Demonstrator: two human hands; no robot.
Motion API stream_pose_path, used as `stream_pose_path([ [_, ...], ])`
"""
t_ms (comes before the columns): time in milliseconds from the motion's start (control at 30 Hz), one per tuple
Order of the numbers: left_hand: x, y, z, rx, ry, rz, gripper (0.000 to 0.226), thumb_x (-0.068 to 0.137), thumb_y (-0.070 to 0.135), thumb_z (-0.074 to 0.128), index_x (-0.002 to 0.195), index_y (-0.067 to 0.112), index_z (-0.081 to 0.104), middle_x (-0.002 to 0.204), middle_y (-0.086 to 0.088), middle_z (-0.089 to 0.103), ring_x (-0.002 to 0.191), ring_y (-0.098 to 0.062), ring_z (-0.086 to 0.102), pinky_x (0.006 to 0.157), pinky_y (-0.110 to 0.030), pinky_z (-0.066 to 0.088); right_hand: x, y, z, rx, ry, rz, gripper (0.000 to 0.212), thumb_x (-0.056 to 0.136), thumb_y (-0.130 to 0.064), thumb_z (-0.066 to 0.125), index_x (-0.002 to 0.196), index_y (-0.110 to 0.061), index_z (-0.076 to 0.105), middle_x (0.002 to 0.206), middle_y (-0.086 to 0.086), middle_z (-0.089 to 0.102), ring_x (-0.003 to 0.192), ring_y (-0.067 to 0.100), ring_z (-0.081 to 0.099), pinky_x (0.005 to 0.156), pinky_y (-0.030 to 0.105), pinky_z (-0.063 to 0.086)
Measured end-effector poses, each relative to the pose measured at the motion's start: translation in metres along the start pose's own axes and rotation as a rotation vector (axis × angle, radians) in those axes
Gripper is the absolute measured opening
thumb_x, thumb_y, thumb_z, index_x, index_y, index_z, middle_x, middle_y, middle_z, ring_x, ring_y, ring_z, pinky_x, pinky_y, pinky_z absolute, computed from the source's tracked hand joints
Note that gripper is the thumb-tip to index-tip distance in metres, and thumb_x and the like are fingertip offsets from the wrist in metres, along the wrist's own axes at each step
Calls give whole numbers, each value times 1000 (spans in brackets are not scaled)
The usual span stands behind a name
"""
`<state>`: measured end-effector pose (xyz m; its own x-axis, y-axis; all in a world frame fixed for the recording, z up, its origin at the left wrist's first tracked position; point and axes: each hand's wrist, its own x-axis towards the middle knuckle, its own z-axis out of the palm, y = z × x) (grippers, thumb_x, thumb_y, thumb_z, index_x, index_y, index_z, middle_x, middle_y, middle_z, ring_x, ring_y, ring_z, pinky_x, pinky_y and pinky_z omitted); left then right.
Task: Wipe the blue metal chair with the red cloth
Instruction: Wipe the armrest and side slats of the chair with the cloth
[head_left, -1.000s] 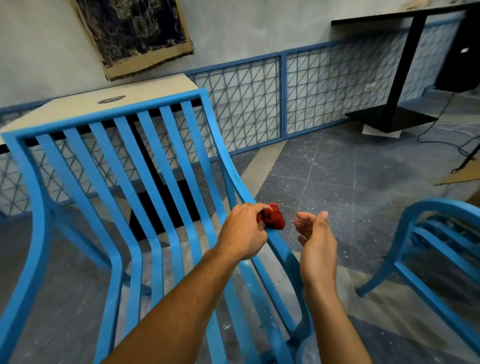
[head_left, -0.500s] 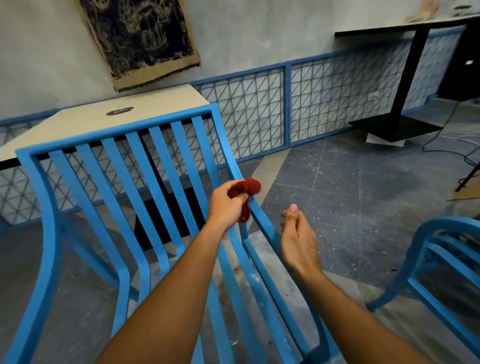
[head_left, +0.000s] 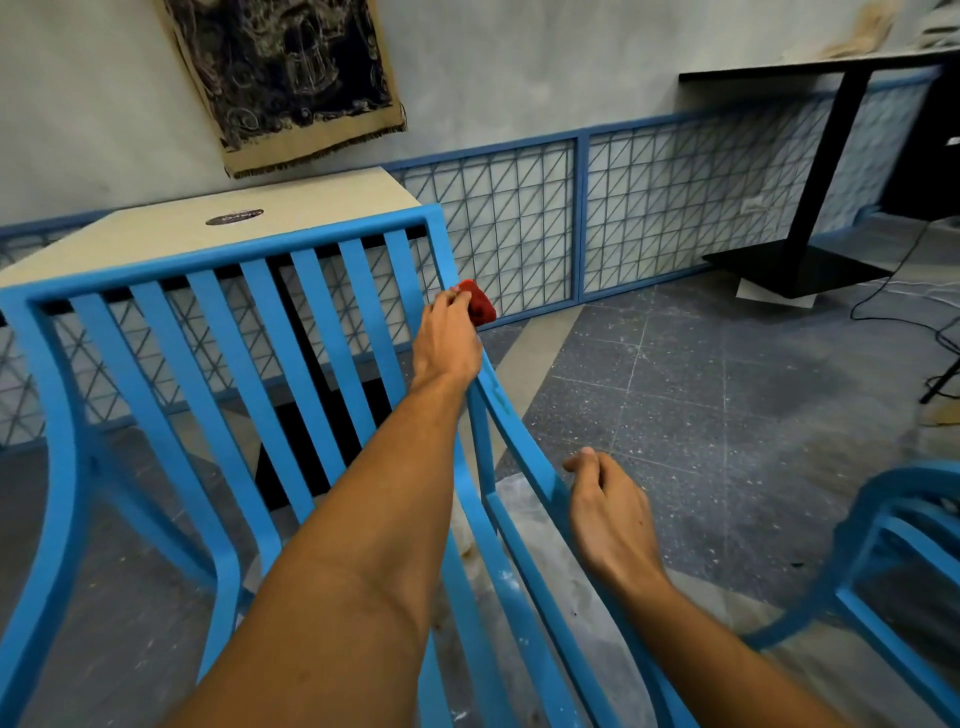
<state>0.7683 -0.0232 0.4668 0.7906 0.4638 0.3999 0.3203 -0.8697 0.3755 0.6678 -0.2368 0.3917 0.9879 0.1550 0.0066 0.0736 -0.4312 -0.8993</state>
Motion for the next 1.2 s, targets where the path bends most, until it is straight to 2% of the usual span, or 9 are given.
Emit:
stream_pose_path([
  [100,-14,-1,9,75,-44,35,64,97,5,64,155,13,39,156,-9,44,142,-30,43,115,-45,44,1,0,0,29,11,9,49,107,-46,24,103,-17,64,83,-8,52,75,2,48,65,21,37],
  [167,-25,4,13,98,-88,69,66,92,7,71,152,12,44,153,-8,48,142,-28,43,115,-41,42,1,0,-1,44,10,13,53,107,-48,21,103,-18,64,85,-5,58,77,3,50,66,30,38],
  [267,-45,12,18,94,-117,73,64,88,9,76,147,11,51,146,-7,54,138,-25,44,112,-38,44,1,2,-2,67,17,31,57,106,-53,18,107,-22,65,94,-3,63,86,9,56,78,36,41],
  [467,-94,17,18,-10,-146,36,52,90,5,69,140,18,59,140,-2,59,130,-25,50,108,-37,44,-2,2,0,117,53,43,63,103,-60,13,117,-25,64,116,3,65,110,21,58,100,46,45],
  [667,-132,24,16,-57,-196,17,48,89,6,67,134,24,64,137,-2,62,126,-25,53,105,-40,48,-6,1,-3,209,118,23,62,100,-63,11,111,-30,62,117,7,66,115,26,58,104,54,44],
  [767,-145,31,10,-47,-233,24,42,88,7,69,126,26,69,131,-3,65,123,-25,55,101,-39,49,-6,2,-2,242,158,12,56,101,-61,12,110,-31,59,117,6,65,115,26,58,104,53,45],
  [967,-180,46,-3,-20,-290,81,49,87,9,70,133,25,65,131,-3,64,124,-26,55,101,-40,49,-12,5,-9,255,236,7,49,106,-52,16,118,-26,56,118,5,63,113,23,57,101,47,45],
  [1100,-208,55,-8,-49,-290,109,37,86,13,71,119,29,68,120,0,67,117,-25,57,96,-38,50,-25,4,-12,247,279,-30,42,108,-45,24,114,-20,56,110,5,61,105,22,57,93,41,44],
  [1200,-229,62,-12,-53,-281,105,34,89,18,69,122,27,67,122,-2,68,118,-25,56,97,-41,51,-38,10,-19,275,317,5,41,107,-48,25,112,-20,55,109,4,60,104,23,57,94,43,45],
])
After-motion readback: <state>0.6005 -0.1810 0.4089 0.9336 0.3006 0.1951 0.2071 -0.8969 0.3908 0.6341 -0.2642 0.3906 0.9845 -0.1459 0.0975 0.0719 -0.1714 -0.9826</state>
